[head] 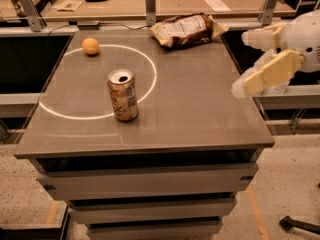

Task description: Move orange near orange can

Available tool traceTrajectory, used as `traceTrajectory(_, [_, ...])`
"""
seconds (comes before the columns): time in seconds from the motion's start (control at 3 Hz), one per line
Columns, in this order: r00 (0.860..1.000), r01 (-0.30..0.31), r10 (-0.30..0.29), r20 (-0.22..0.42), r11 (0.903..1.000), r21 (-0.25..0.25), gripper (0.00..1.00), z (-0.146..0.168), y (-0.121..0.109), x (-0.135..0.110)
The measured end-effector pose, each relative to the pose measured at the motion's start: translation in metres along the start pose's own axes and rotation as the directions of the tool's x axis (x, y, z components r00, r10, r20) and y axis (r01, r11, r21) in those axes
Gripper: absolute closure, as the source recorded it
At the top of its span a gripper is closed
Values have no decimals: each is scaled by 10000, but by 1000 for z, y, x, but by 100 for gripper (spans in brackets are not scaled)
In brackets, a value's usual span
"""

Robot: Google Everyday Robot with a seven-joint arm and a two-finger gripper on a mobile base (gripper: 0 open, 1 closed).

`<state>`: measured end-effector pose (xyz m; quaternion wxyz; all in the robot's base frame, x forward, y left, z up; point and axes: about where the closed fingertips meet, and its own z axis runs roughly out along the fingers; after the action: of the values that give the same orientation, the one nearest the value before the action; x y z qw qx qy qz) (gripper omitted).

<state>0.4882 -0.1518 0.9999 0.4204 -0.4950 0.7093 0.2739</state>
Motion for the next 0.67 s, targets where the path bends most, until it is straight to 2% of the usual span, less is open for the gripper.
traceTrajectory(0.33, [9980, -360, 355, 526, 9993, 87, 0, 17, -10, -6])
traceTrajectory(0.67, [9980, -358, 353, 526, 9993, 86, 0, 17, -10, -6])
